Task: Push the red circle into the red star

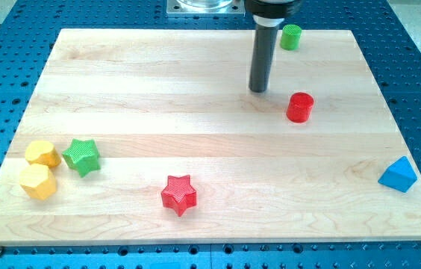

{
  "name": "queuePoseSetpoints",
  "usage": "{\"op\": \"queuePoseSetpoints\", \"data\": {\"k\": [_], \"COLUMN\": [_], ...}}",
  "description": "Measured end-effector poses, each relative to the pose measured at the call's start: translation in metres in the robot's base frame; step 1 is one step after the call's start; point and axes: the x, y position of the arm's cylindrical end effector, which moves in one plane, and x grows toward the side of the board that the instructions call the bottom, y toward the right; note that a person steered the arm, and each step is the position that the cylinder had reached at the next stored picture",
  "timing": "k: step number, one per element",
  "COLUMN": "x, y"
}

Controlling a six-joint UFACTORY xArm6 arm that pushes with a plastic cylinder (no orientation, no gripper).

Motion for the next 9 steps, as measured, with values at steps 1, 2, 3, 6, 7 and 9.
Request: {"op": "queuePoseSetpoints", "data": {"k": [1,2,3,6,7,9], "x": [-0.007,0.007,0.032,0.047,0.034,0.130], "y": [0.034,0.044,0.084,-0.031,-0.058,-0.097]}}
